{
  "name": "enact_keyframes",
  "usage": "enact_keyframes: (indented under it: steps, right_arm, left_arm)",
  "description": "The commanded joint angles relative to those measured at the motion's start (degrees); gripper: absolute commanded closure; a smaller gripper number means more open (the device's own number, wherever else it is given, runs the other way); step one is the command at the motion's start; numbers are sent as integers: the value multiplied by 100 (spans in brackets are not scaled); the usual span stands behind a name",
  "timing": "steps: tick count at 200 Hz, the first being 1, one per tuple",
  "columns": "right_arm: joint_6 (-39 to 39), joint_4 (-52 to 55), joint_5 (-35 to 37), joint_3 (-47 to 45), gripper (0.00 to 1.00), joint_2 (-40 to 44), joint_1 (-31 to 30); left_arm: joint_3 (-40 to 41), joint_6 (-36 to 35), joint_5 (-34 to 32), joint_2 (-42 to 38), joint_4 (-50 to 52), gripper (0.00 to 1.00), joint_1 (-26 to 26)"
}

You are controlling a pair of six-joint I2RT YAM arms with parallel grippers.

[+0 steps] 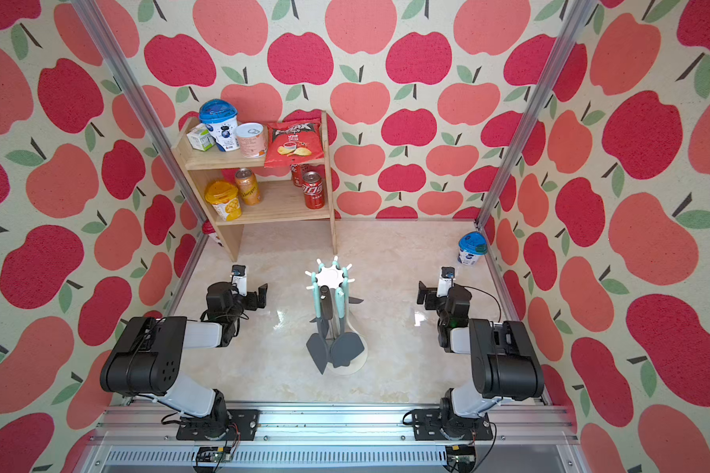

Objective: Take the spatula off the kitchen utensil rack
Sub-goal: Take off the spatula from the rack.

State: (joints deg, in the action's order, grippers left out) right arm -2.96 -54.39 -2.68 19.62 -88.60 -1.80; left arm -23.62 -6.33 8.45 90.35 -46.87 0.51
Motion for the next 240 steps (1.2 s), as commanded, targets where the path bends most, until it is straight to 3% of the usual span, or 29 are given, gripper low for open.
enact_keyframes:
  steps: [1, 203, 240]
  right_arm:
    - [30, 47, -49, 73, 0, 16, 5]
    - [24, 79, -77, 94, 0, 5, 23]
    - [43, 168, -68, 110, 0, 68, 6]
  left_arm:
    - [-75, 68, 65, -40, 54, 3, -20]
    - [-98, 70, 62, -43, 101, 0, -17]
    - [-302, 114, -89, -452, 757, 12, -3]
